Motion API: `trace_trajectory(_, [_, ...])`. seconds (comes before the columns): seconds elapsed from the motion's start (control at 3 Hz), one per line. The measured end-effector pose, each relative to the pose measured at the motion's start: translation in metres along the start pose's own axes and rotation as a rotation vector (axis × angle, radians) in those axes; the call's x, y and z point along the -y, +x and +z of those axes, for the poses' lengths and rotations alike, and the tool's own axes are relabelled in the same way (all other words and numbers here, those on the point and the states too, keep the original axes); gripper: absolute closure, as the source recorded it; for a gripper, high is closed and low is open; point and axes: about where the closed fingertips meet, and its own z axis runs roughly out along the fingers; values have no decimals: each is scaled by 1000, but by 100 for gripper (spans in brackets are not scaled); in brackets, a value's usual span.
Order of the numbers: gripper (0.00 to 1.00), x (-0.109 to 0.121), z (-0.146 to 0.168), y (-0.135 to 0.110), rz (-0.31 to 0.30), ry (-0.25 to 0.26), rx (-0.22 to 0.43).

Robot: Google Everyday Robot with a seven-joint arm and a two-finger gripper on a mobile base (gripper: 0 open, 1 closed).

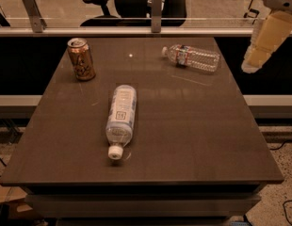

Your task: Place water bottle upright

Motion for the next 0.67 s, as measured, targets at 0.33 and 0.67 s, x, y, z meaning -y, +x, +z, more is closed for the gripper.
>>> trace_trajectory(0.33, [0, 20, 14, -5, 6, 0, 14])
trace_trajectory(0.67, [0, 42, 32, -13, 4, -19, 19])
